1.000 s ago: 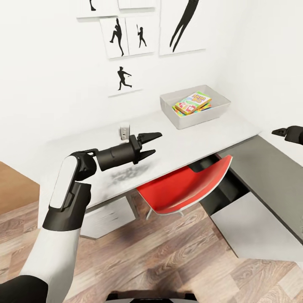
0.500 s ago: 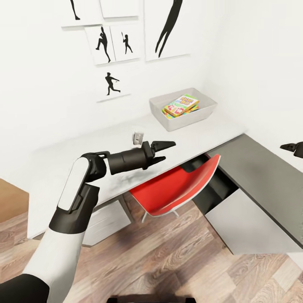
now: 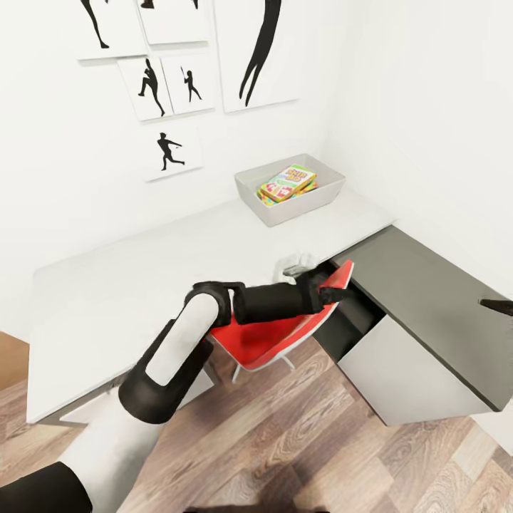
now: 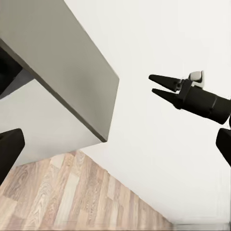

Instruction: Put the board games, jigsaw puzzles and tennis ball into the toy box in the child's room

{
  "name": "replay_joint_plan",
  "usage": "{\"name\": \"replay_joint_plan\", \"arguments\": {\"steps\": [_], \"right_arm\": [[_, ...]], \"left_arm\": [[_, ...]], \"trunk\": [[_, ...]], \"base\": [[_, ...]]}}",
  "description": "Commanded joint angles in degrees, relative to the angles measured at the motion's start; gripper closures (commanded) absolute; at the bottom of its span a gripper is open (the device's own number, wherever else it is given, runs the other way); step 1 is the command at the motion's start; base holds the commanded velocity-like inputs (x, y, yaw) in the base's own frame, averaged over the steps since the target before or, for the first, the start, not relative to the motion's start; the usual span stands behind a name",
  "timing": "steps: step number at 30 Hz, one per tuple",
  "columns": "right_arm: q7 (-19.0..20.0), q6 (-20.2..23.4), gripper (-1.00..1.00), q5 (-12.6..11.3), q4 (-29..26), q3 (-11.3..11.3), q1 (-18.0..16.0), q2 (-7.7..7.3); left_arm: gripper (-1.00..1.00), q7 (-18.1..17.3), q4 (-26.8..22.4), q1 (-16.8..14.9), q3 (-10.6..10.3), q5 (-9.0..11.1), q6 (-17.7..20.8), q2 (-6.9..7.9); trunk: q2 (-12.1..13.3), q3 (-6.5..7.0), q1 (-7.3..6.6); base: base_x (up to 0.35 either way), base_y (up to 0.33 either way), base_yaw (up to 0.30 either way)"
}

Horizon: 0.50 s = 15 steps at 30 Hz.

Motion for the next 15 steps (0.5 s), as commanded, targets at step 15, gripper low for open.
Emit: {"name": "replay_joint_plan", "arguments": {"steps": [15], "right_arm": [[6.17, 0.19, -1.0, -0.6, -0.05, -6.17, 7.24, 0.21]], "left_arm": [[-1.0, 1.01, -0.18, -0.02, -4.21, -0.76, -1.53, -1.14]], "trunk": [[-0.1, 1.23, 0.04]], "base": [[0.0, 0.0, -0.151]]}}
